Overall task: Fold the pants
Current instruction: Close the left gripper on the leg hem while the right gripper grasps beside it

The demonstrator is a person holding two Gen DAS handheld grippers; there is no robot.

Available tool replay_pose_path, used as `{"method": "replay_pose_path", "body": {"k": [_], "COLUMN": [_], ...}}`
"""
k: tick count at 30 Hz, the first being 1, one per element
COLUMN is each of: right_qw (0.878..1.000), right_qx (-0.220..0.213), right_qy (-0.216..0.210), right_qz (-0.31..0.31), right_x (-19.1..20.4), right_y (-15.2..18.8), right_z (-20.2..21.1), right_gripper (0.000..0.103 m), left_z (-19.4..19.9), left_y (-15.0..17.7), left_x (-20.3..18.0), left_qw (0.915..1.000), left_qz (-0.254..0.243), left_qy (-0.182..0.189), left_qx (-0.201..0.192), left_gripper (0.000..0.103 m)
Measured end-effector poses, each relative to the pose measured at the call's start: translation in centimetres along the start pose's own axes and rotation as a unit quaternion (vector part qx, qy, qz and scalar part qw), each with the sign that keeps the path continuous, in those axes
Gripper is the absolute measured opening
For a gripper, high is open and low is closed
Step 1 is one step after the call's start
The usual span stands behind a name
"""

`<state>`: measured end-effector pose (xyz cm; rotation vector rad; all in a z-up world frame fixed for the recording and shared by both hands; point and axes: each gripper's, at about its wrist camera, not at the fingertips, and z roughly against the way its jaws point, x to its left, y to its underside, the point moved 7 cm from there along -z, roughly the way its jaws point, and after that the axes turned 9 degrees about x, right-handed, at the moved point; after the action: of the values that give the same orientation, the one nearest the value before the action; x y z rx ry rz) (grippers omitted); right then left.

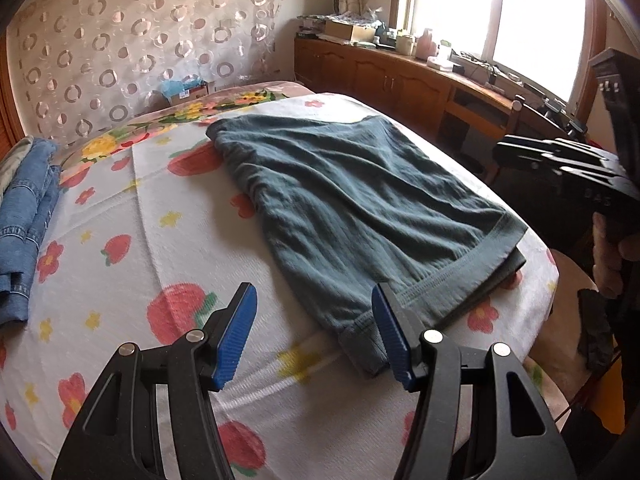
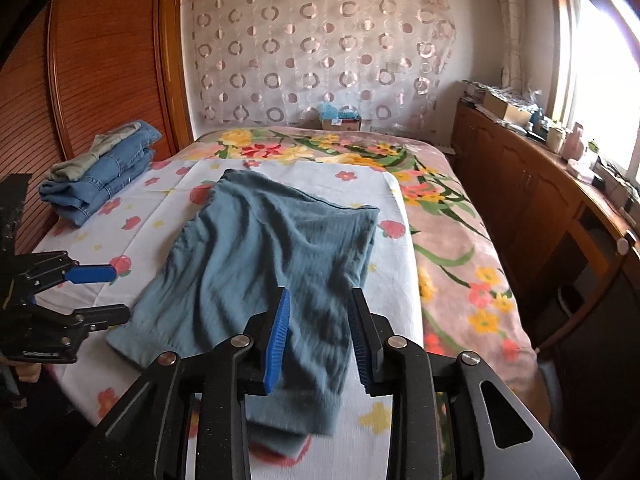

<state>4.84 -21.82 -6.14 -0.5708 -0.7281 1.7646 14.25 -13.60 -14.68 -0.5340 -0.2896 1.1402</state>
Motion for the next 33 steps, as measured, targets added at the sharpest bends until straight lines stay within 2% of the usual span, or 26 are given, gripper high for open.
{"method": "replay_pose_path", "body": {"k": [5,11,22,27,33], "right_qw": [1.000,1.000,1.000,0.999,0.997], "right_qx": [-0.011,-0.023,-0.002,0.023,0.050], "right_qy": [0.004,-0.003,-0.007,-0.022,-0.042], "right_qz": [-0.005,-0.008,-0.022,-0.030,-0.039], "right_x": [0.2,0.6,-0.6,-1.1,-1.3], "right_y": [0.9,1.3,2.7,4.0,5.2], "right_z": [1.7,2.0,0.3,-1.2,-2.7], "right_gripper": [0.037,0.038,0.038,0.038,0.038], "left_z": [-0.3,-0.7,-1.2,-1.2,-1.2], "left_y": [0.6,1.2,1.7,1.8,1.9], "left_x": [-0.2,-0.7,-1.4,-1.4,-1.9], "left_qw": [1.0000,0.9998,0.9992,0.9985,0.9974], "left_qz": [0.000,0.002,0.000,0.008,0.002], "left_qy": [0.002,0.010,0.028,0.045,0.065], "left_qx": [0.009,0.019,0.030,0.030,0.029], "left_gripper": [0.061,0.061,0.059,0.052,0.032]}}
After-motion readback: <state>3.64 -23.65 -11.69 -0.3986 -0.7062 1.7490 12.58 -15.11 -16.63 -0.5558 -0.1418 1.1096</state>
